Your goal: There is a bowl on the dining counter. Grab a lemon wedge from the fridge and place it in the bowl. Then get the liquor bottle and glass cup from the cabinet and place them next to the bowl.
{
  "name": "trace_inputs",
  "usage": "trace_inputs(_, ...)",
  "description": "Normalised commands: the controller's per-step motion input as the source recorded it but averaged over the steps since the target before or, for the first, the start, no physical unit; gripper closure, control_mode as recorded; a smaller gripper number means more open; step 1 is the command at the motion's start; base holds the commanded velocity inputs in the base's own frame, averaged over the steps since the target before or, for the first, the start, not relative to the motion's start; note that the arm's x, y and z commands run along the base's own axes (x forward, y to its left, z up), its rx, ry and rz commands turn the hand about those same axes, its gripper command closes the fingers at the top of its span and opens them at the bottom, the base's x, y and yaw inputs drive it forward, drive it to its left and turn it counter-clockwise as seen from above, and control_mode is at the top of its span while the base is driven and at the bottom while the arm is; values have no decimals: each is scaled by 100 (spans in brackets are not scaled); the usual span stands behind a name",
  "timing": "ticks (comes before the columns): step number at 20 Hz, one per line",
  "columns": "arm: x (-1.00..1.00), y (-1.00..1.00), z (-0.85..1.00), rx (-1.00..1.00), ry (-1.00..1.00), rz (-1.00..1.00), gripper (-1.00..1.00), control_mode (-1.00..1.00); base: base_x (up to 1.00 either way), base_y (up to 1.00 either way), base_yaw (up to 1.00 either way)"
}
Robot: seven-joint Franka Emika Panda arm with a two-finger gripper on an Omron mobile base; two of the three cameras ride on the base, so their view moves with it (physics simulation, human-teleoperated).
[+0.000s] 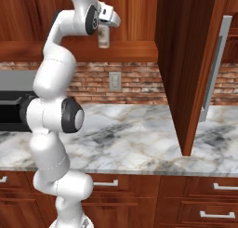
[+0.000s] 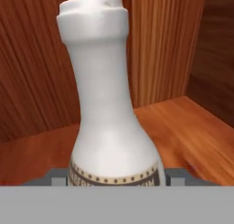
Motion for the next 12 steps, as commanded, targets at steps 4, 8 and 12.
trace_inputs(4, -100, 6, 0, 0, 0, 0, 100, -100, 0, 0, 0)
trace_inputs(8, -100, 14, 0, 0, 0, 0, 100, -100, 0, 0, 0)
trace_inputs(12, -100, 16, 0, 0, 0, 0, 100, -100, 0, 0, 0)
